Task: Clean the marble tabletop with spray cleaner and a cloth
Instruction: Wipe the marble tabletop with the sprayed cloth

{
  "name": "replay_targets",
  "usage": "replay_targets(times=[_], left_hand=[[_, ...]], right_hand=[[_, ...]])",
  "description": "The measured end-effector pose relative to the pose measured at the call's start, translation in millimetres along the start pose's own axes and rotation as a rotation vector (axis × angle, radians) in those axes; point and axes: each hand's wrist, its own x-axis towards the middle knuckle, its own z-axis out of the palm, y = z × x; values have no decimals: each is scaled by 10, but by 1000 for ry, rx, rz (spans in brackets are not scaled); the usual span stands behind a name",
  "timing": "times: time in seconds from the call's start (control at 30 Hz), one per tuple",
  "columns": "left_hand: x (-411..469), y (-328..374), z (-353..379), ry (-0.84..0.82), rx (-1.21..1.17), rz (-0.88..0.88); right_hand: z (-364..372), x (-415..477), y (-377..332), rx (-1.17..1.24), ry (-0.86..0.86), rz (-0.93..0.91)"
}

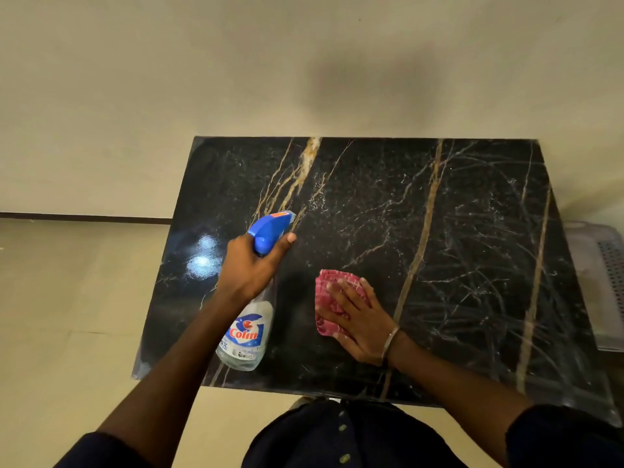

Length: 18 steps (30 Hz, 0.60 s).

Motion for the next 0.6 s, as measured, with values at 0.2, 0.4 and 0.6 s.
replay_targets(times=[0.2,0.4,0.6], left_hand=[[110,-29,-95,-11,-27,18],[132,-112,-147,-29,-29,-1],[143,-109,-145,-39,-32,13]], right_hand=[[-286,593,562,-41,-85,13],[-399,1004,459,-54,-257,213],[-81,339,-219,11,-95,20]])
